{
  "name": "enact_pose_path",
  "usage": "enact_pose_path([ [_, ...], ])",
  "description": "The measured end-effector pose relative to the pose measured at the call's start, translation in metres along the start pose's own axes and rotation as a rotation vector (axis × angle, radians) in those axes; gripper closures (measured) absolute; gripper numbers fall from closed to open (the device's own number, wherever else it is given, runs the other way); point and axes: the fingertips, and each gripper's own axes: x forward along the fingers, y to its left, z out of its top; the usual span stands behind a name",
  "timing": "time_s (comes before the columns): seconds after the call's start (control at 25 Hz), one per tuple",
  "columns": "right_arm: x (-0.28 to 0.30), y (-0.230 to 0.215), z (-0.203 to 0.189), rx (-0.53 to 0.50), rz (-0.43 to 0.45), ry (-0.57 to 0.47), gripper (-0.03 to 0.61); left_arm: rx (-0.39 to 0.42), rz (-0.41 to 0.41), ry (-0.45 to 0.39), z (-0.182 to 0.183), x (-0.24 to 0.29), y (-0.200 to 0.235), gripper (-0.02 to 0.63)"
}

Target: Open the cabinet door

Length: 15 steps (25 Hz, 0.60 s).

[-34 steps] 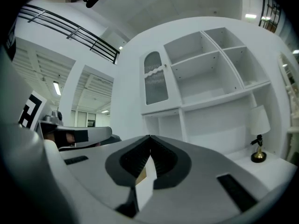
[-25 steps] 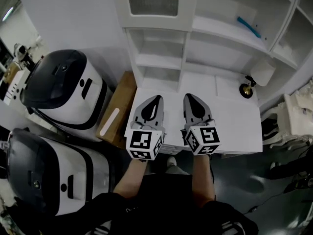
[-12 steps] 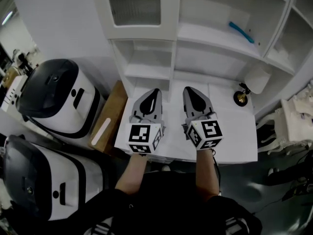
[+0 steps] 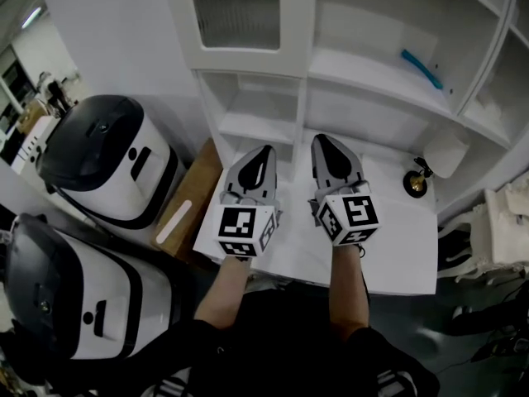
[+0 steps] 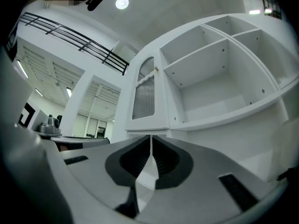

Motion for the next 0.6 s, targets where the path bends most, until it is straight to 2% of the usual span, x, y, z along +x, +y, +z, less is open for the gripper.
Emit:
enact_pose_path([
  [0.44, 0.048, -0.021, 0.018, -0.046, 0.051, -0.038, 0.552, 0.043, 0.027, -0.042, 0.018, 0.031, 0.012, 0.603],
  [0.6, 0.074, -0.025, 0.022, -0.053, 0.094, -0.031, 0.476, 0.055, 0.036, -0.049, 0.020, 0.040, 0.018, 0.603],
])
